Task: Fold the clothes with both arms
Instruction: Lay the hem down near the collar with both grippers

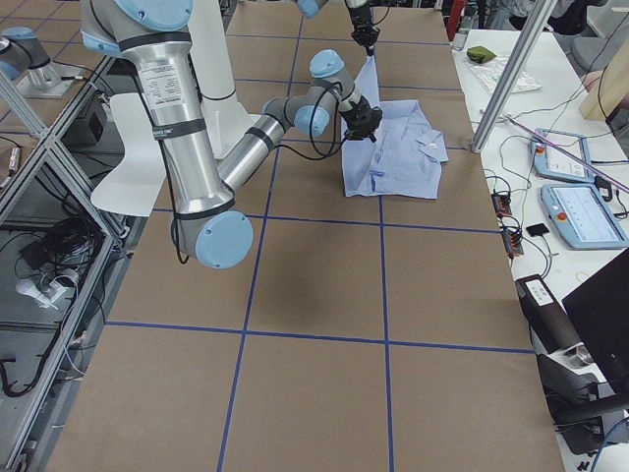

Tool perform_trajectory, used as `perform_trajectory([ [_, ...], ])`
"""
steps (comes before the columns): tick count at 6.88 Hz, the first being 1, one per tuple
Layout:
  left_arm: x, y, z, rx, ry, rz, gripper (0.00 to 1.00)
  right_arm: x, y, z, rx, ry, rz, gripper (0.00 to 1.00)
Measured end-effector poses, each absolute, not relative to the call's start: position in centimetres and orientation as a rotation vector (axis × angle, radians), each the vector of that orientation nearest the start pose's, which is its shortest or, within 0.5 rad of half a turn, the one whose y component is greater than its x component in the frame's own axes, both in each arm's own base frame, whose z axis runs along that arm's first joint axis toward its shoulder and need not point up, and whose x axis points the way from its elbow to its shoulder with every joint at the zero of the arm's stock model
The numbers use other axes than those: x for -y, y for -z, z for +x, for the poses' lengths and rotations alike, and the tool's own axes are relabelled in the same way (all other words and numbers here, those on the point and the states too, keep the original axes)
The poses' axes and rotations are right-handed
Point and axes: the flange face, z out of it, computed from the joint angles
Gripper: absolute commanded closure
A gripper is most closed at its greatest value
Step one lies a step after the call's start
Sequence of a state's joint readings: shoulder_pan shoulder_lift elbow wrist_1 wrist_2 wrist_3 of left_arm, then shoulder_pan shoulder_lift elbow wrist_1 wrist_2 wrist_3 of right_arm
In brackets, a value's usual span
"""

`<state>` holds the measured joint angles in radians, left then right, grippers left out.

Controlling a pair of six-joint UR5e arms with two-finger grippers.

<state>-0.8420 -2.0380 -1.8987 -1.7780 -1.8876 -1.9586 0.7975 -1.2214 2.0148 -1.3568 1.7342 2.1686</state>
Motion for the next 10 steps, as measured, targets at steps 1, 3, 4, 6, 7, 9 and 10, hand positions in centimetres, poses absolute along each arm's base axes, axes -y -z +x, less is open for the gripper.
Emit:
perform_trajectory([
  [1, 54.3, -24.5, 33.4, -1.086, 0.957, -0.042, 1.00, 50.0, -25.8, -31.6, 1.039, -1.176, -0.033, 1.00],
  [3, 58.9, -27.1, 36.4, -1.100, 0.954, -0.025, 1.00, 54.6, -27.0, -34.3, 0.969, -1.178, -0.017, 1.00],
  [4, 60.7, -28.1, 37.8, -1.102, 0.957, -0.013, 1.00, 56.9, -27.8, -36.0, 0.945, -1.184, -0.015, 1.00],
  [6, 64.3, -29.8, 40.4, -1.100, 0.975, 0.021, 1.00, 61.3, -30.2, -39.1, 0.926, -1.199, 0.003, 1.00],
  [7, 65.4, -31.2, 41.3, -1.104, 0.971, 0.032, 1.00, 63.0, -31.2, -40.5, 0.915, -1.206, 0.009, 1.00],
  [9, 66.6, -33.8, 42.2, -1.092, 0.957, 0.063, 0.93, 65.0, -32.8, -41.9, 0.896, -1.213, 0.013, 1.00],
  [10, 66.9, -34.6, 42.4, -1.080, 0.949, 0.076, 0.87, 65.5, -33.8, -42.3, 0.893, -1.215, 0.015, 1.00],
])
